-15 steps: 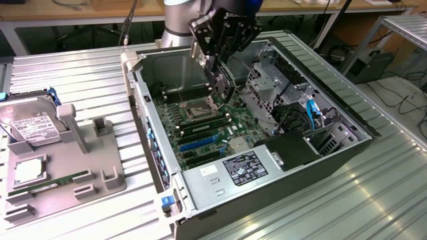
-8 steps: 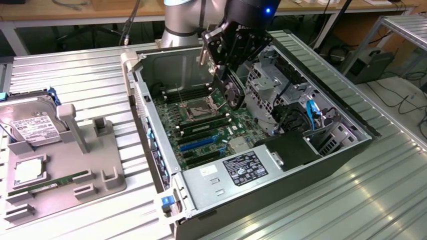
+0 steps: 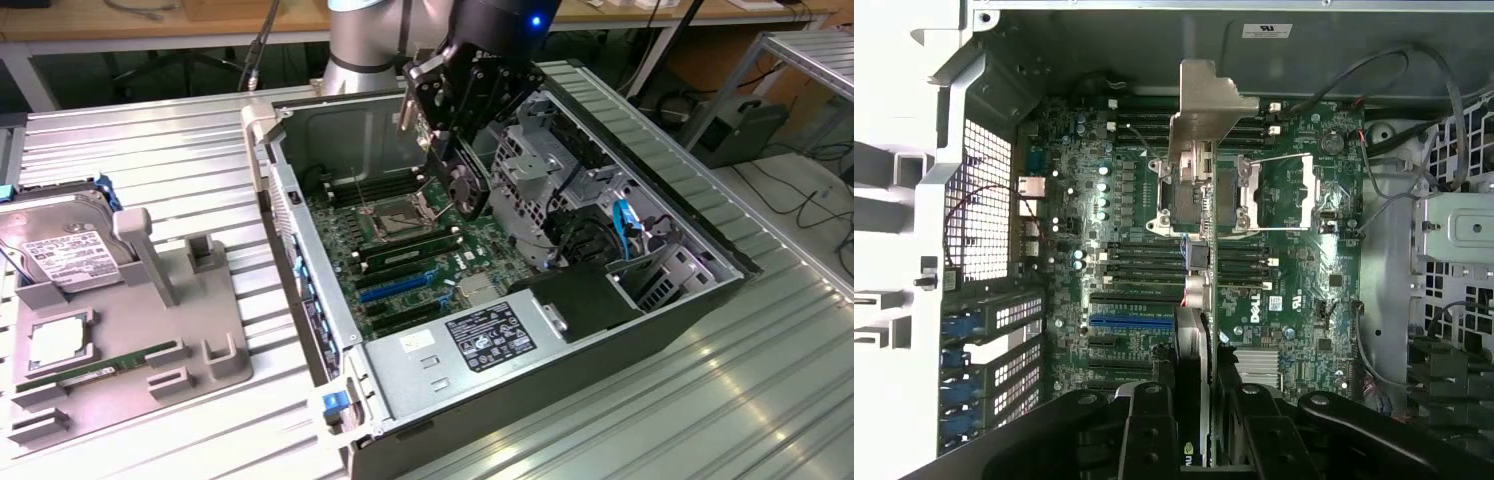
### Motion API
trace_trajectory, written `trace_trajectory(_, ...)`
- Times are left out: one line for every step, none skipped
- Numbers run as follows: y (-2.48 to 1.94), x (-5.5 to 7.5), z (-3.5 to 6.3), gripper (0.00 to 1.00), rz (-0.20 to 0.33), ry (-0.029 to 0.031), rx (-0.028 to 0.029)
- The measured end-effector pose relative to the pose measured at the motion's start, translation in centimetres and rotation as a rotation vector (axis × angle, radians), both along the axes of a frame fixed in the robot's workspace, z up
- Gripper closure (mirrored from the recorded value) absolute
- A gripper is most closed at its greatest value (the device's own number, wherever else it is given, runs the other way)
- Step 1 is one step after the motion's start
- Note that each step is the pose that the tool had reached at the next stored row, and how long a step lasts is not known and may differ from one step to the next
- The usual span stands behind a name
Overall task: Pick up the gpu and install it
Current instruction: 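Insert the gpu into the slot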
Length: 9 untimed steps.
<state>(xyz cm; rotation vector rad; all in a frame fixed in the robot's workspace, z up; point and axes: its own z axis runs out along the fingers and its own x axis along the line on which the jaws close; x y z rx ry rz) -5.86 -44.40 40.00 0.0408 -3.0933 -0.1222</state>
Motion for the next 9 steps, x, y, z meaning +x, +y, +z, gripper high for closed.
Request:
trace_trajectory(0.0, 0.0, 0.0, 0.74, 0.0, 0.0, -0.0001)
trace_trajectory(0.0, 0.0, 0.0, 0.74, 0.0, 0.0, -0.0001)
trace_trajectory(0.0, 0.0, 0.0, 0.74, 0.0, 0.0, -0.0001)
trace_trajectory(0.0, 0.0, 0.0, 0.74, 0.0, 0.0, -0.0001)
trace_trajectory(0.0, 0.0, 0.0, 0.74, 0.0, 0.0, -0.0001)
trace_trajectory(0.0, 0.0, 0.0, 0.74, 0.0, 0.0, -0.0001)
trace_trajectory(0.0, 0.0, -0.02, 0.74, 0.001, -0.0001, 0.0)
trace_trajectory(0.0, 0.01, -0.03, 0.74, 0.015, -0.0021, -0.0001)
trace_trajectory(0.0, 0.01, -0.05, 0.74, 0.037, -0.0031, 0.0001)
